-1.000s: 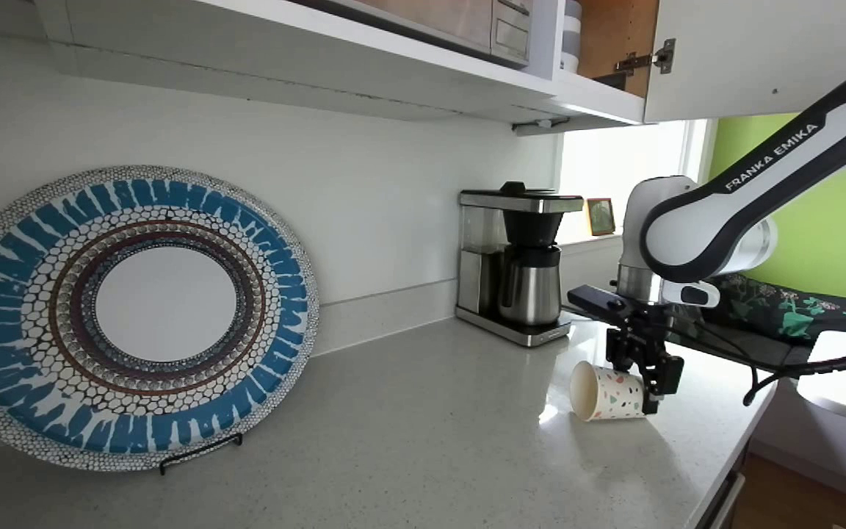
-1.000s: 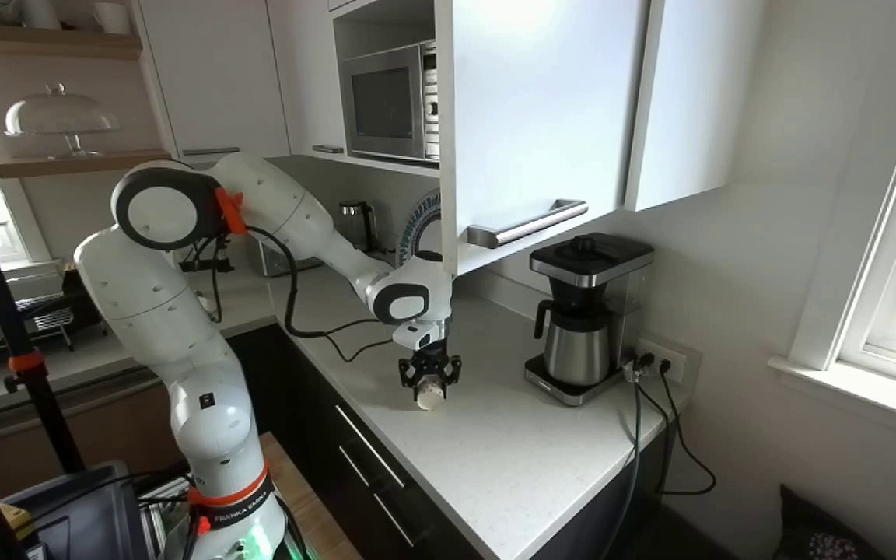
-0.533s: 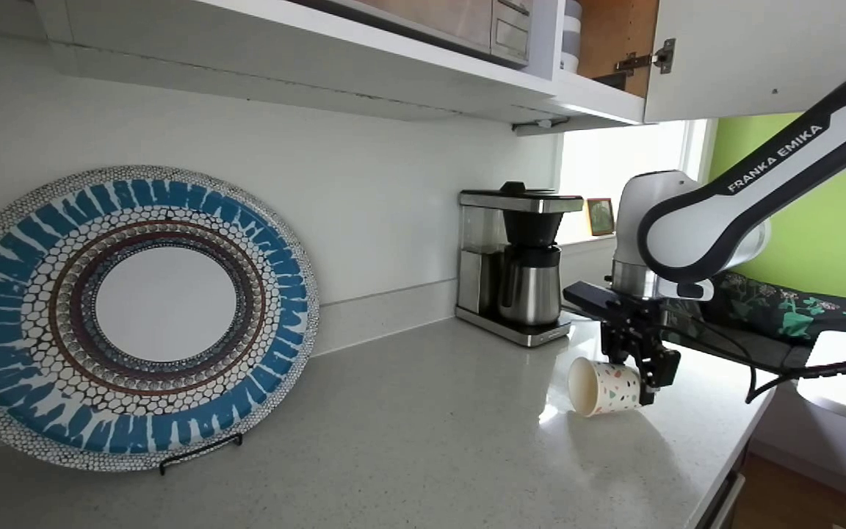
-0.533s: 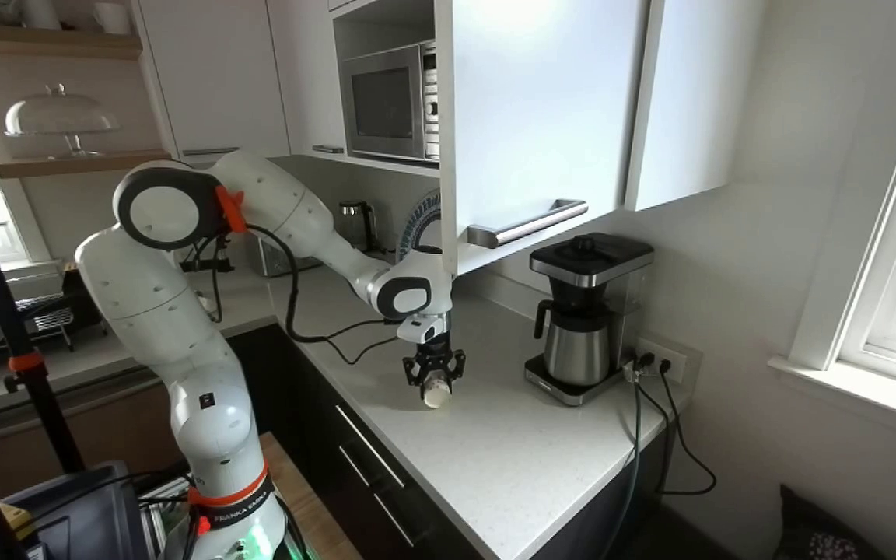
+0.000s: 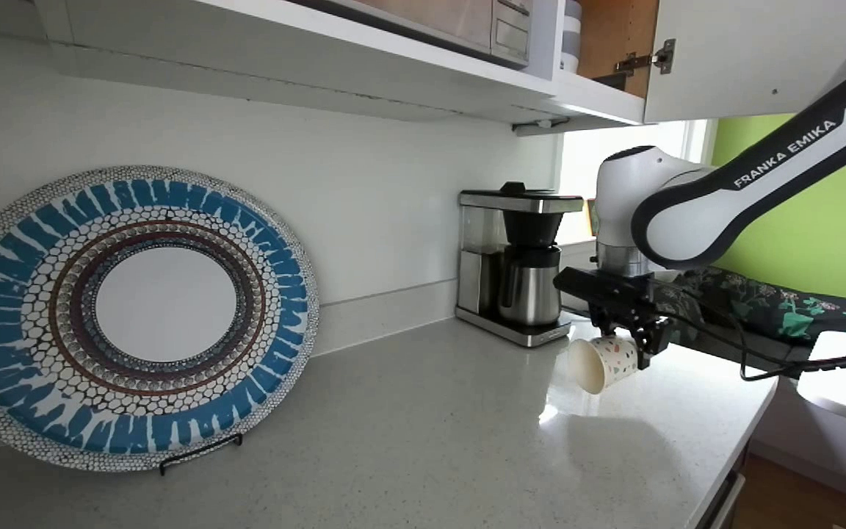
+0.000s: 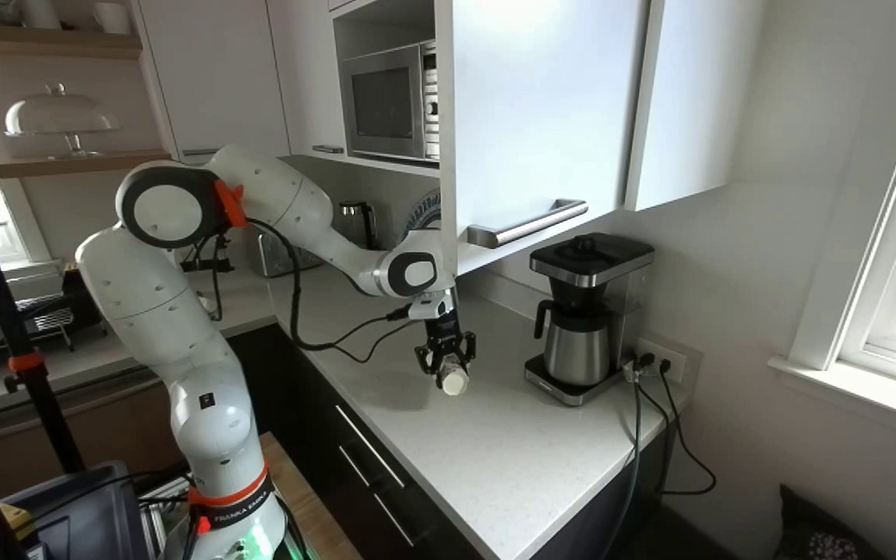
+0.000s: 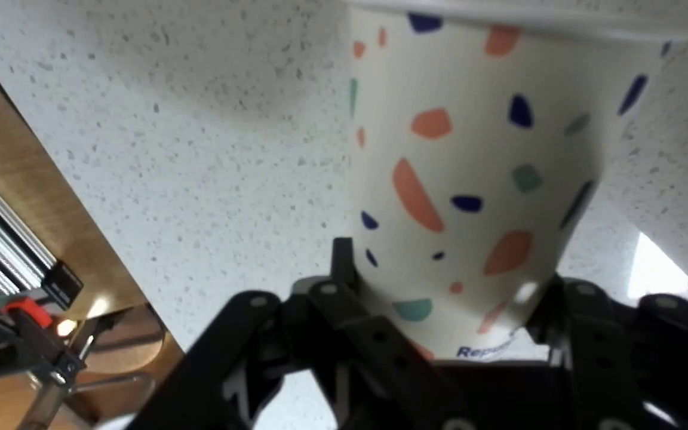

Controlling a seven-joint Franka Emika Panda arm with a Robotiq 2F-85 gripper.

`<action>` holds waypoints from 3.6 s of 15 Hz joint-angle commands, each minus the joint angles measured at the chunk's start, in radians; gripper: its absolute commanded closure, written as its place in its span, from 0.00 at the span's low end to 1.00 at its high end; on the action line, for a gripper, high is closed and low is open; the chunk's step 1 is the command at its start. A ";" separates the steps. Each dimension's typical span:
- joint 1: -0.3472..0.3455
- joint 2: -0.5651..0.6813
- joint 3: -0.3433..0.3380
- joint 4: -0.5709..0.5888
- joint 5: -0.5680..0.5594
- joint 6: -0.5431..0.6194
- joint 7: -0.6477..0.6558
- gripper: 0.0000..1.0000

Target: Turn the cup upside down

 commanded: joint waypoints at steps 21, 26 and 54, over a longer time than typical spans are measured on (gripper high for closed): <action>0.229 0.265 0.099 0.165 -0.853 -0.431 0.178 0.62; 0.270 0.307 0.111 0.164 -0.853 -0.475 0.251 0.62; 0.185 0.180 0.008 0.235 -0.544 -0.320 0.096 0.00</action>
